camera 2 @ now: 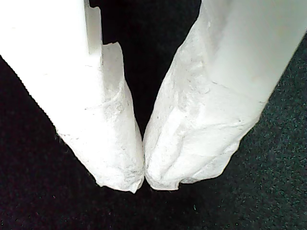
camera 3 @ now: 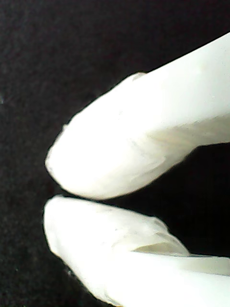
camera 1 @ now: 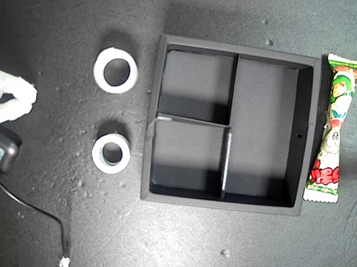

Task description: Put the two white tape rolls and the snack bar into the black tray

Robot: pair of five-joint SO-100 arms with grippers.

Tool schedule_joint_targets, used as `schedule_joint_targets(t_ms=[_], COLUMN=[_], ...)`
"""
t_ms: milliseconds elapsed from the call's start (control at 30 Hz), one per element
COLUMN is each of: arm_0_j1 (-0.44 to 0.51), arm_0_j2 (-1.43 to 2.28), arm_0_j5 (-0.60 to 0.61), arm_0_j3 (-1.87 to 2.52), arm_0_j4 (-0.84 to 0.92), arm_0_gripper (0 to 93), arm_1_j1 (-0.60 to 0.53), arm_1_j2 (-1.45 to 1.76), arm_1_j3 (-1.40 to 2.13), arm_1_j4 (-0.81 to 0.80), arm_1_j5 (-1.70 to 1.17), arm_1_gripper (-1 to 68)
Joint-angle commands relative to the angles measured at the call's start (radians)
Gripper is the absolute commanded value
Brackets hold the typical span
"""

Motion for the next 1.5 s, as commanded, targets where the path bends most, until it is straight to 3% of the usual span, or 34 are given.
schedule_joint_targets(t_ms=[0, 667, 867, 1000, 1100, 1133, 1200, 1367, 1467], arm_0_j1=[-0.017, -0.020, 0.012, 0.057, 0.074, 0.081, 0.069, -0.017, -0.055], arm_0_j2=[0.051, 0.051, 0.051, 0.049, 0.048, 0.048, 0.048, 0.049, -0.147], arm_0_j5=[-0.097, -0.101, -0.216, -0.009, 0.117, 0.149, 0.198, 0.285, 0.325], arm_0_j3=[0.057, 0.057, 0.057, 0.057, 0.052, 0.048, 0.014, -0.190, -0.360], arm_0_j4=[0.018, 0.018, 0.000, -0.132, -0.232, -0.268, -0.319, -0.350, -0.341], arm_0_gripper=[0.2, 0.2, 0.1, 0.0, 0.2, 1.4, 3.2, 2.8, 4.2], arm_1_j1=[0.002, 0.002, 0.046, 0.067, 0.060, 0.060, 0.089, 0.110, 0.084], arm_1_j2=[0.008, 0.008, 0.008, 0.008, 0.008, 0.008, 0.008, 0.008, 0.008], arm_1_j3=[0.012, 0.012, 0.012, 0.012, 0.012, 0.012, 0.012, 0.012, 0.012], arm_1_j4=[0.008, 0.008, 0.006, 0.006, -0.060, -0.072, -0.095, -0.133, -0.118], arm_1_j5=[-0.314, -0.314, -0.244, -0.160, -0.235, -0.212, -0.135, 0.244, 0.486], arm_1_gripper=[0.0, 0.0, 0.0, 0.9, 14.0, 14.7, -0.2, -0.2, -0.3])
